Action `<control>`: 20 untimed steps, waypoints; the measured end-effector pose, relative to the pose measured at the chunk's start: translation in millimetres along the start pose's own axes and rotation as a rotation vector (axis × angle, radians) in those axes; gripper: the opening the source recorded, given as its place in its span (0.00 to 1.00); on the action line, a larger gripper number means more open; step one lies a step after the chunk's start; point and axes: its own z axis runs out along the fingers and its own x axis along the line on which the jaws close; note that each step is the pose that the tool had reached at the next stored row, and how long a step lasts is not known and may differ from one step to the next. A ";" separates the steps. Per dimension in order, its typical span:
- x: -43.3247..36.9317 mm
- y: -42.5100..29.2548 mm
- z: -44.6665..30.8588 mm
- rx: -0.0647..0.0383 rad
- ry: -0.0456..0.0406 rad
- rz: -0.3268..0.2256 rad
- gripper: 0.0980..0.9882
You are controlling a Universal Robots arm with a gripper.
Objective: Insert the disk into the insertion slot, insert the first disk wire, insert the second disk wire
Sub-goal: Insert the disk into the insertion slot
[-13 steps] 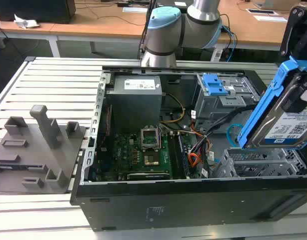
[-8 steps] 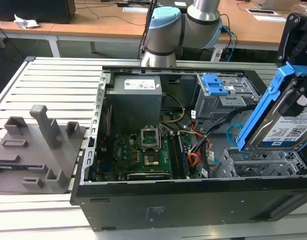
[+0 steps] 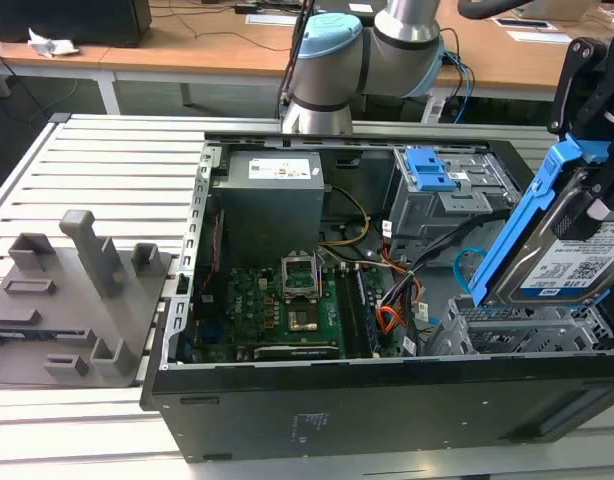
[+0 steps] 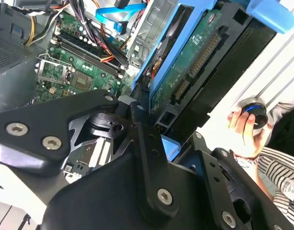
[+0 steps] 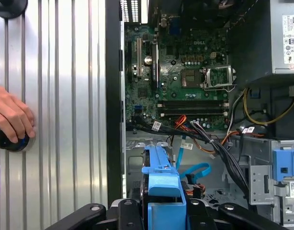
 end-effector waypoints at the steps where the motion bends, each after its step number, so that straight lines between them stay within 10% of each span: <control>1: 0.0 0.0 1.1 0.000 0.0001 0.000 0.30; 20: -11.0 -3.0 18.5 0.000 0.0000 0.000 0.30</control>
